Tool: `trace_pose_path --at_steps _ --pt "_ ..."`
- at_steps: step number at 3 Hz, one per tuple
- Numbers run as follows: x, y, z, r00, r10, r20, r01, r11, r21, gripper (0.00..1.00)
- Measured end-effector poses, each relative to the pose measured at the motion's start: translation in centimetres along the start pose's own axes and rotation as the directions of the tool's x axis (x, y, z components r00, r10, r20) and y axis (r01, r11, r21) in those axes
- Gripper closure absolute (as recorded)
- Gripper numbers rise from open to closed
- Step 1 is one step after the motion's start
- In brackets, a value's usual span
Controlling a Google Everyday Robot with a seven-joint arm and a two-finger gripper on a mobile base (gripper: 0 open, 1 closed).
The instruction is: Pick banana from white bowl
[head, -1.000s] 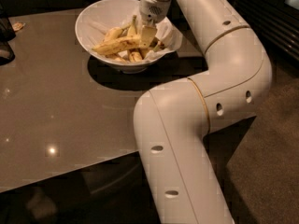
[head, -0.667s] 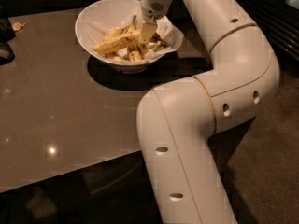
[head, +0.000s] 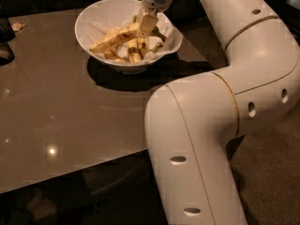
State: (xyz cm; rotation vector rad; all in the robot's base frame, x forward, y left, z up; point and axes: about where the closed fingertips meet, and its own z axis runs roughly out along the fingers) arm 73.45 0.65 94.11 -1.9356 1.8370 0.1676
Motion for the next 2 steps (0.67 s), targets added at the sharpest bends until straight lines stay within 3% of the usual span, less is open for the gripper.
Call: trace_pose_path --at_steps 2 --pt "0.2 1.5 -6.5 0.989 0.081 0.127 -0.091 0.9928 0.078 1.0"
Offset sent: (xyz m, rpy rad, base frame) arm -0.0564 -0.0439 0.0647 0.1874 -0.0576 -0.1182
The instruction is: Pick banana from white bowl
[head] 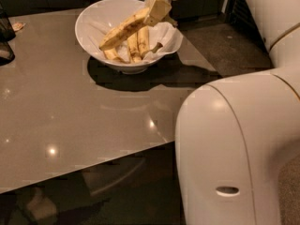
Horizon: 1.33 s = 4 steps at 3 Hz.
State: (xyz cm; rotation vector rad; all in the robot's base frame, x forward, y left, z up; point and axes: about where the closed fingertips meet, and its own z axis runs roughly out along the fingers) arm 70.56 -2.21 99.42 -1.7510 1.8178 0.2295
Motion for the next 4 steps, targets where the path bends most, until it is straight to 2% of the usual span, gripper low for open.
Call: trace_pose_path --at_steps 1,2,3,4 --pt "0.0 0.1 0.0 1.0 0.0 0.001 0.0 1.0 0.0 1.0" --pt "-1.0 0.2 0.0 1.0 0.0 0.028 0.001 1.0 -0.007 1.0" --pt "-3.1 1.9 -1.3 0.992 -0.016 0.122 0.02 0.9993 -0.032 1.0" --pt "-5.5 4.4 -2.2 0.975 -0.046 0.219 0.065 0.9946 -0.081 1.0"
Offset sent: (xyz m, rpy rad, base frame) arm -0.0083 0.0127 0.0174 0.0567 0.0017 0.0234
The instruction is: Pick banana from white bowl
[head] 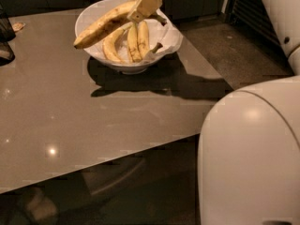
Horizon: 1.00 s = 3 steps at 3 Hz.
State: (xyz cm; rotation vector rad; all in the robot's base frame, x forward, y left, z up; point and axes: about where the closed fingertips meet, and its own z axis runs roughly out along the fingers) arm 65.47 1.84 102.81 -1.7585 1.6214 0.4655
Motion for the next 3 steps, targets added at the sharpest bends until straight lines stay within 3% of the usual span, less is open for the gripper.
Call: trace_pose_path --at_steps 1,2,3 --pt "0.0 0.0 0.0 1.0 0.0 0.0 0.0 1.0 0.0 1.0" --pt "-0.5 1.7 0.4 0.998 0.04 0.05 -0.038 0.9988 -0.032 1.0" --pt "-1.6 4.9 0.9 0.989 0.08 0.123 -0.072 0.9951 -0.068 1.0"
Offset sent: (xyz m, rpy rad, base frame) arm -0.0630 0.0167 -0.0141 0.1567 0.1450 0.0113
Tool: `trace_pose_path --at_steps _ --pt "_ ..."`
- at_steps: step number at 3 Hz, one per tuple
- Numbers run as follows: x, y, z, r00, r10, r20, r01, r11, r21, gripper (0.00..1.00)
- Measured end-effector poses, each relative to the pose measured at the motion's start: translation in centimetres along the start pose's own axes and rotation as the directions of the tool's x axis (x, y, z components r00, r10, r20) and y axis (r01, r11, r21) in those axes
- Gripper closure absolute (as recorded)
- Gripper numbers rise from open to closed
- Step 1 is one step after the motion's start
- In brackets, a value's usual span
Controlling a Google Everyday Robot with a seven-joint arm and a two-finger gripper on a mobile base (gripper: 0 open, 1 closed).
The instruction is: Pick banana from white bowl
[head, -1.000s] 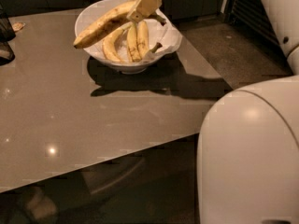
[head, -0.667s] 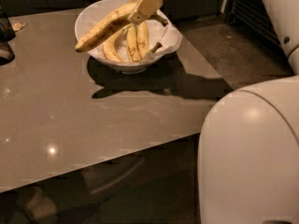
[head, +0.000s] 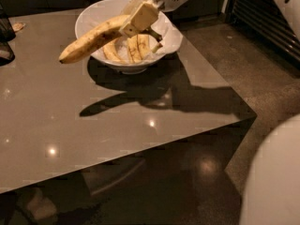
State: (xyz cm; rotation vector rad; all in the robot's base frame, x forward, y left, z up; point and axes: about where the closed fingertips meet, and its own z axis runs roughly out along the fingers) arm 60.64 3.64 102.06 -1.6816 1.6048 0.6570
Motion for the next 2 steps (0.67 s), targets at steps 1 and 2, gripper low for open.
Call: trace_pose_path --at_steps 1,2 --pt "-0.28 3.2 1.53 0.999 0.016 0.039 -0.014 0.9992 -0.038 1.0" --pt "0.29 3.75 2.35 0.999 0.028 0.031 -0.026 0.998 -0.058 1.0"
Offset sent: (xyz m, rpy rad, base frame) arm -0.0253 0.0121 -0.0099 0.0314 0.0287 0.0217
